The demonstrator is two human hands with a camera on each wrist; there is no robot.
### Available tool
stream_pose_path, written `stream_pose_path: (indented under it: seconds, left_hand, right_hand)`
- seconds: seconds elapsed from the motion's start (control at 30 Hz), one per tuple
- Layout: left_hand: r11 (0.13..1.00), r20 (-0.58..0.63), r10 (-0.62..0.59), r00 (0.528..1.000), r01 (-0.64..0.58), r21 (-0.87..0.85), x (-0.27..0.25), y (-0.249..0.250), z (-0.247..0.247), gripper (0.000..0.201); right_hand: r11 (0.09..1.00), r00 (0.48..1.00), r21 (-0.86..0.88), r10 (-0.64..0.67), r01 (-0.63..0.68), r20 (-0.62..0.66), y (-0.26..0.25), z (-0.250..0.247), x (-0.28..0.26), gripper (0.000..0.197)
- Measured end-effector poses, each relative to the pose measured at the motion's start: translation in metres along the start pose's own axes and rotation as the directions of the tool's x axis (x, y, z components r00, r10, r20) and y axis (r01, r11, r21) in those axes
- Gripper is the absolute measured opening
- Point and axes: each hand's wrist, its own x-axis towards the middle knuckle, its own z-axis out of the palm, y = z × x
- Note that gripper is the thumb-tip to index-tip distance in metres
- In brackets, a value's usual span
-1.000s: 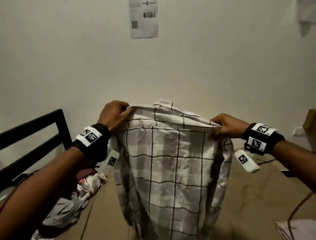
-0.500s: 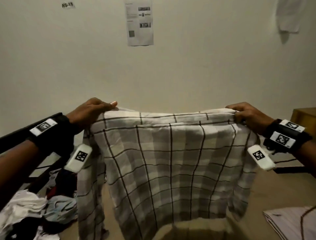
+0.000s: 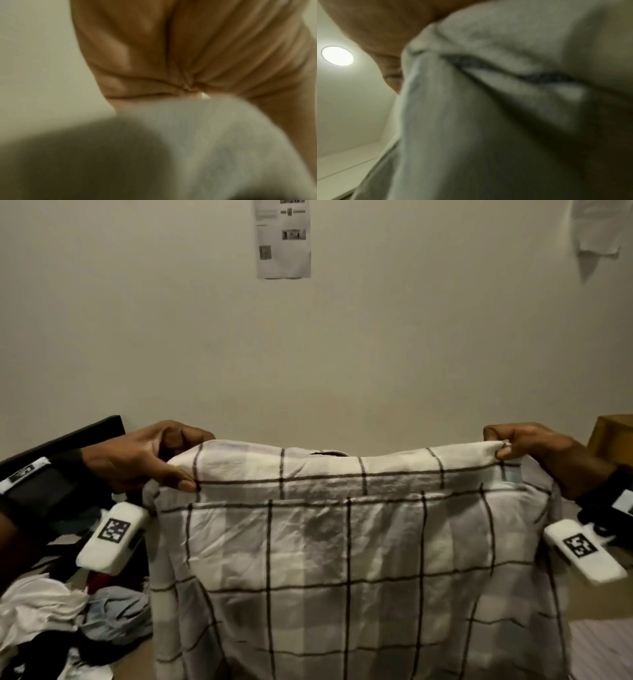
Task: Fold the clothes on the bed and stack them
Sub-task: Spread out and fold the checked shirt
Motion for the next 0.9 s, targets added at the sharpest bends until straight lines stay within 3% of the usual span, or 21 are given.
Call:
stream_pose_path:
  seconds: [0.1, 0.2, 0.3, 0.37, 0.4, 0.47, 0.53, 0.57, 0.6, 0.63, 0.67, 0.73, 0.77, 0.83, 0.9]
  left_hand:
    - [0.995, -0.038, -0.087, 0.995, 0.085, -0.048, 0.043, -0.047, -0.021, 0.025]
    - [0.972, -0.07, -0.234, 0.97, 0.231, -0.038, 0.096, -0.124, -0.042, 0.034]
    - [0.919, -0.164, -0.387, 0.907, 0.394, 0.012, 0.176, -0.211, -0.064, 0.033]
    - [0.89, -0.343, -0.424, 0.838, 0.456, 0.013, 0.235, -0.266, -0.073, 0.03]
    - [0.888, -0.463, -0.405, 0.788, 0.46, 0.005, 0.261, -0.289, -0.075, 0.034]
    - [0.869, -0.632, -0.378, 0.677, 0.494, 0.008, 0.301, -0.344, -0.064, 0.059]
    - [0.831, -0.669, -0.402, 0.626, 0.556, 0.021, 0.316, -0.399, -0.038, 0.073]
    - [0.807, -0.65, -0.428, 0.628, 0.589, 0.038, 0.311, -0.421, -0.02, 0.073]
    - [0.768, -0.608, -0.475, 0.636, 0.637, 0.066, 0.301, -0.446, 0.0, 0.073]
    - [0.707, -0.561, -0.538, 0.629, 0.699, 0.105, 0.284, -0.468, 0.019, 0.072]
    - [0.624, -0.522, -0.611, 0.595, 0.768, 0.146, 0.261, -0.491, 0.037, 0.072]
    - [0.402, -0.488, -0.742, 0.459, 0.888, 0.223, 0.203, -0.533, 0.071, 0.076]
    - [0.283, -0.493, -0.789, 0.367, 0.929, 0.24, 0.169, -0.555, 0.085, 0.082]
    - [0.112, -0.503, -0.838, 0.211, 0.969, 0.221, 0.112, -0.585, 0.11, 0.09]
    - [0.053, -0.508, -0.845, 0.17, 0.97, 0.236, 0.07, -0.601, 0.129, 0.085]
  right_hand:
    - [0.986, 0.988, -0.073, 0.152, -0.151, 0.009, 0.054, -0.009, 0.042, 0.012]
    - [0.94, 0.955, -0.174, 0.295, -0.293, -0.015, 0.115, -0.013, 0.09, 0.014]
    - [0.906, 0.932, -0.221, 0.345, -0.362, -0.11, 0.194, -0.009, 0.169, 0.01]
    - [0.878, 0.895, -0.216, 0.379, -0.428, -0.233, 0.258, -0.007, 0.226, 0.012]
    - [0.863, 0.875, -0.207, 0.402, -0.46, -0.268, 0.282, -0.006, 0.244, 0.031]
    - [0.789, 0.823, -0.258, 0.485, -0.557, -0.294, 0.347, 0.011, 0.27, 0.091]
    - [0.741, 0.881, -0.486, 0.443, -0.463, -0.164, 0.401, 0.053, 0.262, 0.113]
    - [0.717, 0.901, -0.594, 0.432, -0.366, -0.034, 0.421, 0.081, 0.244, 0.117]
    - [0.664, 0.858, -0.673, 0.506, -0.326, 0.084, 0.441, 0.112, 0.219, 0.126]
    - [0.604, 0.78, -0.726, 0.607, -0.328, 0.153, 0.458, 0.144, 0.184, 0.141]
    - [0.541, 0.666, -0.769, 0.716, -0.342, 0.207, 0.484, 0.168, 0.145, 0.156]
    - [0.511, 0.482, -0.795, 0.814, -0.327, 0.325, 0.506, 0.215, 0.072, 0.162]
    - [0.482, 0.413, -0.816, 0.846, -0.319, 0.338, 0.517, 0.232, 0.045, 0.161]
    - [0.429, 0.431, -0.859, 0.855, -0.28, 0.287, 0.52, 0.253, 0.011, 0.153]
    - [0.404, 0.466, -0.877, 0.848, -0.262, 0.251, 0.517, 0.258, 0.006, 0.152]
